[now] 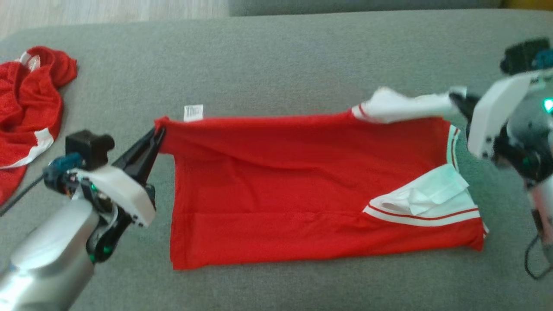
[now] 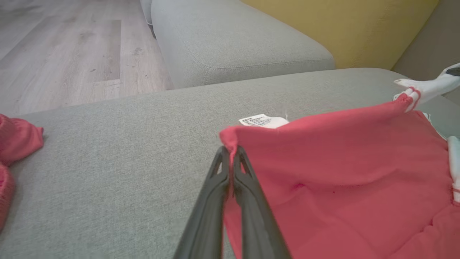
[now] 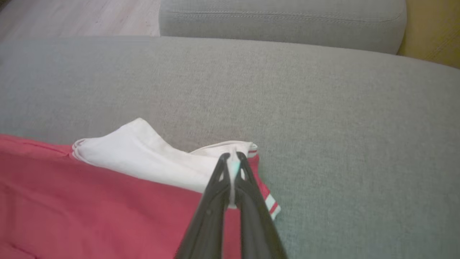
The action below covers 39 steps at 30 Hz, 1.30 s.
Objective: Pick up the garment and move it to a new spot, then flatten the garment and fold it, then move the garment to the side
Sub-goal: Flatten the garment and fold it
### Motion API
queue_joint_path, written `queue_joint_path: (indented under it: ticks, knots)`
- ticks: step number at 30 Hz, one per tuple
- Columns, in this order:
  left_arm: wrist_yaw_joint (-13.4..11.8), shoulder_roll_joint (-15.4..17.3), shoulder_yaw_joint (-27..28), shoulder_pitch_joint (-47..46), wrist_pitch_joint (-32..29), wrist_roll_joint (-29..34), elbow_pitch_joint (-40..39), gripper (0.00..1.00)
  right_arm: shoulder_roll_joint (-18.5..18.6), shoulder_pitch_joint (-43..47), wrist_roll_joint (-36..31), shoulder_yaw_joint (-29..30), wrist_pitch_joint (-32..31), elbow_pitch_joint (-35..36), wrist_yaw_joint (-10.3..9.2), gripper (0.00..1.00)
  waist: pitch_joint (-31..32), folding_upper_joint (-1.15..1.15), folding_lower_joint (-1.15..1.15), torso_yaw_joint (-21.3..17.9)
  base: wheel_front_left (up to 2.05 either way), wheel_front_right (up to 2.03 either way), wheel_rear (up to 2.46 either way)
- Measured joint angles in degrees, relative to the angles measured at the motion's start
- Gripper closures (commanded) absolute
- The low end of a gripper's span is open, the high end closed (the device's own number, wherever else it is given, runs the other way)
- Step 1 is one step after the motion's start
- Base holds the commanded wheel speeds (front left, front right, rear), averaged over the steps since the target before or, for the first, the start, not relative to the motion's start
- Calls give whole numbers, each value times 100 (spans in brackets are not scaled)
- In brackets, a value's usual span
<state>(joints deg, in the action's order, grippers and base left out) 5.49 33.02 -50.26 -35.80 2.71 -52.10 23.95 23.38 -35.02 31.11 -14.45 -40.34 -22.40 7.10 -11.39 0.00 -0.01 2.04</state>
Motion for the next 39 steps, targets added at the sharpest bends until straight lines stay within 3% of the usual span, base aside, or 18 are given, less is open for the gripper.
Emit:
queue_joint_path:
  ticks: [6, 16, 17, 18, 19, 26, 31, 34, 39]
  knots:
    - [-25, 96, -189, 272, 92, 109, -131, 100, 115, 862, -48, 397, -727, 990, 0, 100, 107, 0, 0, -104, 0, 0, 0]
    - [-530, 259, -448, 943, -14, 275, -588, 100, -159, 2345, -404, 1274, -1777, 2575, 0, 100, 131, 0, 1, -66, 0, 0, 0]
    - [-558, 260, -464, 954, -20, 275, -598, 87, -210, 2476, -458, 1341, -1837, 2703, 0, 30, 130, 0, 1, -58, 0, 0, 0]
    - [-603, 261, -466, 971, -21, 272, -623, 51, -269, 2594, -495, 1401, -1909, 2813, 0, 0, 130, 0, 1, -51, 0, 0, 0]
    - [-659, 260, -467, 994, -20, 272, -660, 0, -332, 2709, -499, 1455, -2035, 2907, 0, 0, 133, 0, 1, -46, 0, 0, 0]
    - [-1039, 216, -312, 1276, 322, 183, -788, 0, -723, 3418, -713, 1764, -2438, 3479, 0, 0, 213, 0, 1, -29, 0, 0, 0]
    - [-1330, 30, 145, 1444, 972, 18, -865, 0, -883, 3390, -923, 1976, -1815, 3671, 0, 0, 310, 0, 1, -13, 0, 0, 0]
    - [-1514, -198, 639, 1562, 1135, -58, -942, 0, -1017, 3228, -1145, 2143, -1386, 3445, 0, 0, 374, 0, 1, 6, 0, 0, 0]
    - [-1547, -617, 1568, 1815, 1158, 176, -1054, 0, -1344, 2902, -1482, 2348, -916, 2570, 0, 0, 440, 0, 1, 48, 0, 0, 0]
